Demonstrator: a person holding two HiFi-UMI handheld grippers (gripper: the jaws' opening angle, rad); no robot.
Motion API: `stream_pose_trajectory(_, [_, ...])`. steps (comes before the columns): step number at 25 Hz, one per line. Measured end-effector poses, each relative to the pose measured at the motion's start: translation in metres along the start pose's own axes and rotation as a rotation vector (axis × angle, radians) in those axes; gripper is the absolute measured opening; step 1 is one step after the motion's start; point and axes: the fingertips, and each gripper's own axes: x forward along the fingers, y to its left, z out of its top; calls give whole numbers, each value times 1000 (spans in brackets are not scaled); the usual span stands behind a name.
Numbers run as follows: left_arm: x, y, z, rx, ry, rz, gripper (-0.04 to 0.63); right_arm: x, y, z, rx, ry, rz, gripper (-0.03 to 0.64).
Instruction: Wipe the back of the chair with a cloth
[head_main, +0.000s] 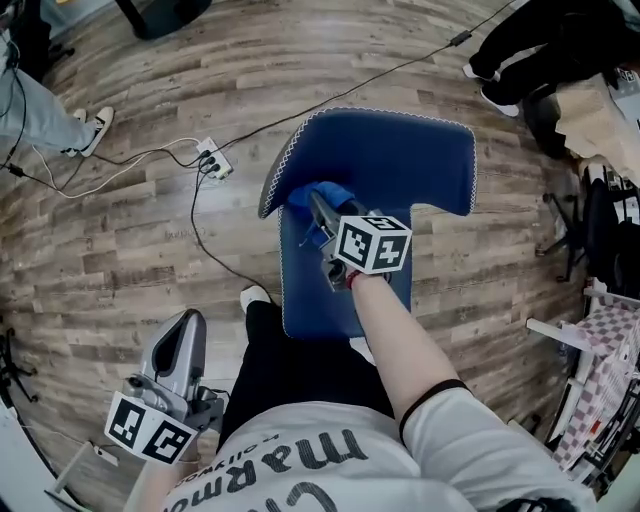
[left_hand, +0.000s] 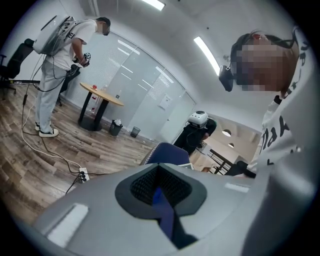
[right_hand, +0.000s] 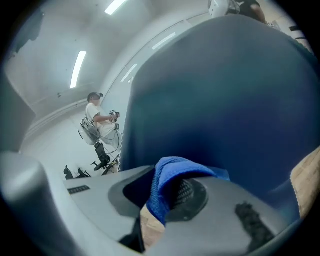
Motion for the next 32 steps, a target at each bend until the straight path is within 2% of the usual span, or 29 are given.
stream_pose_trajectory(7, [-9,7,-6,-19,-16,33,6,15,-19,12,79,-26,26,66])
stream_pose_trajectory(11, [-5,10,-13,-26,-10,29,6,14,-25,16,58,-34,49,66])
stream_pose_trajectory(17, [15,-4,-19,-14,12,-11,7,-16,-80,18,139,-72,-93,66])
stream_pose_trajectory(25, [30,-18,-26,6,40,-13,6,-65,-150,32,207,-143,-220,66])
stream_pose_trajectory(32, [45,-29,-14,47,31,-35,6,-109,-194,43,225,-204,-332,66])
